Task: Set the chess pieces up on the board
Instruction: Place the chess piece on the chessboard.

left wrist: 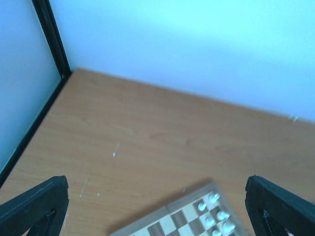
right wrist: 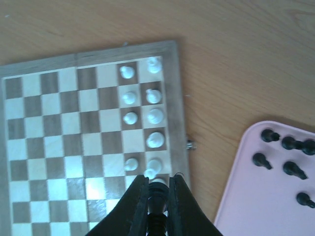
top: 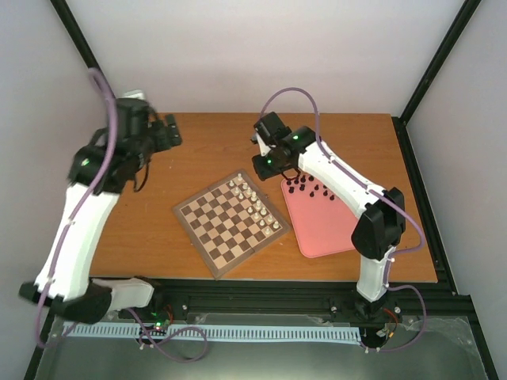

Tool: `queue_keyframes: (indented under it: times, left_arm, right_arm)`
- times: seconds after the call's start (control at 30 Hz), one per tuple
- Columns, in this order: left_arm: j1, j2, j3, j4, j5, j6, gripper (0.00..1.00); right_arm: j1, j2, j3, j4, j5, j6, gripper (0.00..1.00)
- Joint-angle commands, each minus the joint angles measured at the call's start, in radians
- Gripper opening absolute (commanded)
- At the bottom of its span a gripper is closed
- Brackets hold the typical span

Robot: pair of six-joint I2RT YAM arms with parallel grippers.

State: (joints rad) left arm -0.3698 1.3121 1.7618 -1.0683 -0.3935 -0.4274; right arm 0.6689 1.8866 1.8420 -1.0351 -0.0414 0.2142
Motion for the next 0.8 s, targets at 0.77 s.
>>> queue_keyframes:
  times: [0.77]
  left_arm:
    - [0.004,-0.323,0.04,-0.036,0.262,-0.023,1.0]
  right_arm:
    - [0.467,0.299,0.253,-0.137,0.034,0.142,0.03]
